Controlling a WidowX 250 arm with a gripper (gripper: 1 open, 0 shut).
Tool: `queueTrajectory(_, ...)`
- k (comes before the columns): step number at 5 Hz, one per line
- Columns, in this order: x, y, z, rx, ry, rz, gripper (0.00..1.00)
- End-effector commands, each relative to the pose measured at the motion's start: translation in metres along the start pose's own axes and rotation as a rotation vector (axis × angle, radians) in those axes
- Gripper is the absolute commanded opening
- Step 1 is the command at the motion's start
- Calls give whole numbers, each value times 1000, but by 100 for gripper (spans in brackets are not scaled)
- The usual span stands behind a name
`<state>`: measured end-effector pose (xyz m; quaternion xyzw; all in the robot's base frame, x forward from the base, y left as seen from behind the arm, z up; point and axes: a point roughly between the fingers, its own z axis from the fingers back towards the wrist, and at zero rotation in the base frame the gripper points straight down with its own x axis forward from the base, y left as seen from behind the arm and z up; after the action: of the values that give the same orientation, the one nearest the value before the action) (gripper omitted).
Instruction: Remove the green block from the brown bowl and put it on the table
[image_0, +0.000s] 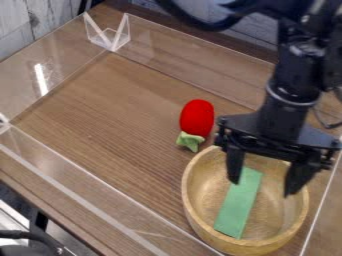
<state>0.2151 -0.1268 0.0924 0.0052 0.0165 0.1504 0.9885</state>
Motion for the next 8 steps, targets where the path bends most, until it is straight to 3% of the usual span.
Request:
queueTrajectory(1, 8, 0, 3, -41, -41, 2, 100)
queueTrajectory(2, 14, 9, -7, -32, -48, -1, 100)
queueTrajectory(4, 11, 2, -12, -21, -64, 66, 100)
queueTrajectory(6, 16, -4, 0, -15, -85, 45, 100)
queueTrajectory(8, 12, -2, 2, -15, -77, 22, 100)
